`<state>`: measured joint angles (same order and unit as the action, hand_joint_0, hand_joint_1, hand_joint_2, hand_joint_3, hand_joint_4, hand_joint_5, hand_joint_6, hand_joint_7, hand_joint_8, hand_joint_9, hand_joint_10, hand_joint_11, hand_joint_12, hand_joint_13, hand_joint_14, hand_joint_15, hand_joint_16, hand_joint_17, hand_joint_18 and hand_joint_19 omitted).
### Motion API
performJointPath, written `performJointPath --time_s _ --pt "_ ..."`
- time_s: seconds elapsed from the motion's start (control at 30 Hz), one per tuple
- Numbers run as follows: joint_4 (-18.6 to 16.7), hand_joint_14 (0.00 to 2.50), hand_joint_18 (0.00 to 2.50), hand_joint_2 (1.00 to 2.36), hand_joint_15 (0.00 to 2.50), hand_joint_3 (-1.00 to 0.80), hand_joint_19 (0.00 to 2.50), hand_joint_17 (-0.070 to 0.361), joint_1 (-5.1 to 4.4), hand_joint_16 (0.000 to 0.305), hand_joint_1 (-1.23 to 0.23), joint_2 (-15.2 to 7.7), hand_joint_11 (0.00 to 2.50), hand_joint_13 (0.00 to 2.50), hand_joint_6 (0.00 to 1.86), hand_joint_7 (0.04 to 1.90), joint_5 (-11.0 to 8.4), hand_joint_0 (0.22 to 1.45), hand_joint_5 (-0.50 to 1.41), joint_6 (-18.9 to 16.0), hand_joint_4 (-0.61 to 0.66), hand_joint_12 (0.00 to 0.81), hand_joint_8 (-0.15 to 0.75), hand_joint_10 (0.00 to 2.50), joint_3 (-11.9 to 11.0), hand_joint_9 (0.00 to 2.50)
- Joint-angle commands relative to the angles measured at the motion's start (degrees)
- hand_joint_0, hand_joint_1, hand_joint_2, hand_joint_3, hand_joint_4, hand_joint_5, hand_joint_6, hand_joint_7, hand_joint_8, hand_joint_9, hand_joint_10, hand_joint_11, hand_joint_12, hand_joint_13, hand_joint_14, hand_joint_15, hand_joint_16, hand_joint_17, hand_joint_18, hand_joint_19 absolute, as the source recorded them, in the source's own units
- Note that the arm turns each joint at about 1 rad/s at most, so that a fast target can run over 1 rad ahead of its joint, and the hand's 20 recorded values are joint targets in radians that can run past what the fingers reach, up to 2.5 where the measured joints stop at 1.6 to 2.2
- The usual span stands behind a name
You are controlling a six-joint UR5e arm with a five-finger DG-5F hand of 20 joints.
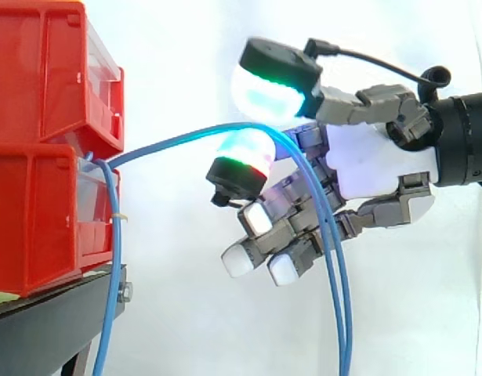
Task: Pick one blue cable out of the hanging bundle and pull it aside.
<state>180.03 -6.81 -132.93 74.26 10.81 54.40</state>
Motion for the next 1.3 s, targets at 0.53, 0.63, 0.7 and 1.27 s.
performJointPath --time_s 0.53,0.63,0.7,1.27 --pt "0.0 0.02 0.74 1.02 0.43 -0.29 0.55 0.112 -0.22 0.05 -0.49 0.0 0.75 0.72 0.86 1.38 -0.25 0.56 -0.11 0.0 0.09 0.348 0.306 0.02 0.0 1.0" --pt "0.1 0.02 0.75 1.02 0.43 -0.27 0.54 0.112 -0.13 0.05 -0.51 0.0 0.75 0.72 0.86 1.38 -0.25 0.55 -0.11 0.0 0.09 0.348 0.306 0.02 0.0 0.99" --pt "0.1 0.02 0.74 1.02 0.42 -0.25 0.53 0.113 -0.13 0.05 -0.57 0.0 0.75 0.71 0.86 1.39 -0.25 0.55 -0.12 0.0 0.1 0.346 0.305 0.02 0.0 0.96" --pt "0.1 0.01 0.69 1.0 0.35 -0.5 0.42 0.105 -0.04 0.047 -0.95 0.0 0.72 0.62 0.87 1.35 0.01 0.65 -0.13 0.0 0.09 0.329 0.265 0.02 0.0 0.84"
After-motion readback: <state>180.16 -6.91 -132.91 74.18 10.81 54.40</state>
